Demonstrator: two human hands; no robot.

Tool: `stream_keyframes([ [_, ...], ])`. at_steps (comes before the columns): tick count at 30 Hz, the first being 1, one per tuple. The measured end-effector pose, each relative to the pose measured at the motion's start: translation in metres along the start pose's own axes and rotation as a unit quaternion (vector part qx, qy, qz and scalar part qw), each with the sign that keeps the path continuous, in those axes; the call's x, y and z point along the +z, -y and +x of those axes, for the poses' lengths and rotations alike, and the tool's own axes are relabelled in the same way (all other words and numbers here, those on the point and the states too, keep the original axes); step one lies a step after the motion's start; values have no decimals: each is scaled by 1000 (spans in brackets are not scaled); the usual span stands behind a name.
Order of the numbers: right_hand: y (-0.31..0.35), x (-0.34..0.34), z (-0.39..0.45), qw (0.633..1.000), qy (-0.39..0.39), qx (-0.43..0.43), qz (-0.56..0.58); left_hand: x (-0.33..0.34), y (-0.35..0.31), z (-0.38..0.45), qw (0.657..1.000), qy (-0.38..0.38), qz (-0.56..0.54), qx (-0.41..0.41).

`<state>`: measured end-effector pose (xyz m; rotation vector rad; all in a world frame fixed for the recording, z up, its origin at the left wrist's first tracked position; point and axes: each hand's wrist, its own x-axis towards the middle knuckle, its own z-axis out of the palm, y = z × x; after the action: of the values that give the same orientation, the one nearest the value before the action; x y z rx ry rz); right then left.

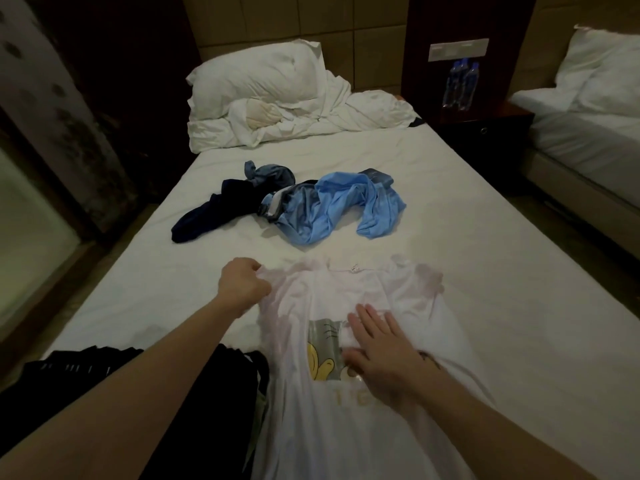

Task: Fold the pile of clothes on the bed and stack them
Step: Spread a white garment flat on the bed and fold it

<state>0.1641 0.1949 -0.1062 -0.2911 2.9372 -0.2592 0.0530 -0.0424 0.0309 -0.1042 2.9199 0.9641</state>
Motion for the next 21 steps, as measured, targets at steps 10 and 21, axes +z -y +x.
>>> stream_keyframes([
  [10, -41, -6, -56, 985, -166, 25, -32, 113, -35, -52, 973, 152, 116, 129],
  [21, -22, 17, -198, 932, -165, 306, 106, 95, 71, -193, 997, 64, 32, 3],
])
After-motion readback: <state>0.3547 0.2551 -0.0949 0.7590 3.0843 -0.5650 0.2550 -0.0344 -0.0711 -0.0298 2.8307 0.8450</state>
